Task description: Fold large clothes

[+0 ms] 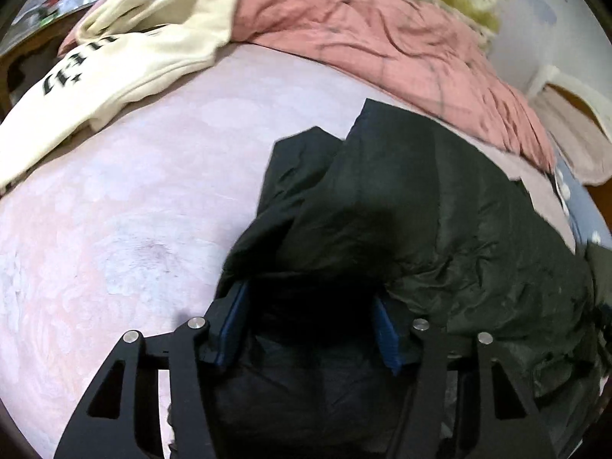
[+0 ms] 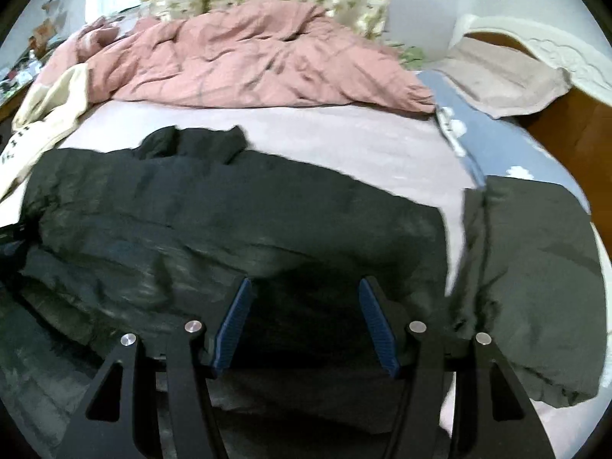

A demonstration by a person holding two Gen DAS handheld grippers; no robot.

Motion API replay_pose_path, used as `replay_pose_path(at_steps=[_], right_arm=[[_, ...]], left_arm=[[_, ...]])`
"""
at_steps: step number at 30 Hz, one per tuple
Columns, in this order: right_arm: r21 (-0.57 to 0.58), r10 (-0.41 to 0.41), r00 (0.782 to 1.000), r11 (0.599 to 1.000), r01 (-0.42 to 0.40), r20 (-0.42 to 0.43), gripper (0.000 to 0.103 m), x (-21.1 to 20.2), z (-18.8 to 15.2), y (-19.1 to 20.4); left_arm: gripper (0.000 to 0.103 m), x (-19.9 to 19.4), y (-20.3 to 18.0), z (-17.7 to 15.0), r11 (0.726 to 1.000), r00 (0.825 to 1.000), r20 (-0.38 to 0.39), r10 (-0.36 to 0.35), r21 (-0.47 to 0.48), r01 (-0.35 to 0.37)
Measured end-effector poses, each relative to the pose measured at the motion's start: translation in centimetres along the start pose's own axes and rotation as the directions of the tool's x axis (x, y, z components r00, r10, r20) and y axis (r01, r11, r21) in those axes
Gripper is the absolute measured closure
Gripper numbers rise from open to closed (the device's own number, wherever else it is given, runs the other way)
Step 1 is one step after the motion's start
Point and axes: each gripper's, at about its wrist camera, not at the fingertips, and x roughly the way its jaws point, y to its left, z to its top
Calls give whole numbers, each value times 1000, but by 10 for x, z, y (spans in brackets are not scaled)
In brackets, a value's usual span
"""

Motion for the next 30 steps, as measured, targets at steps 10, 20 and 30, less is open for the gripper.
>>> replay_pose_path(at_steps=[10, 20, 30], right_arm=[[168, 186, 982, 968, -185, 10, 32, 28, 3, -22], [46, -30, 994, 998, 35, -108, 92, 46, 1, -5], [-34, 0, 956, 999, -10, -295, 94, 34, -29, -15]], left_arm=[[31, -36, 1, 2, 990, 984, 109, -138, 45, 134], [30, -21, 34, 3, 995, 993, 108, -52, -84, 62], [30, -3, 25, -4, 1000, 999, 48, -7, -29, 8]])
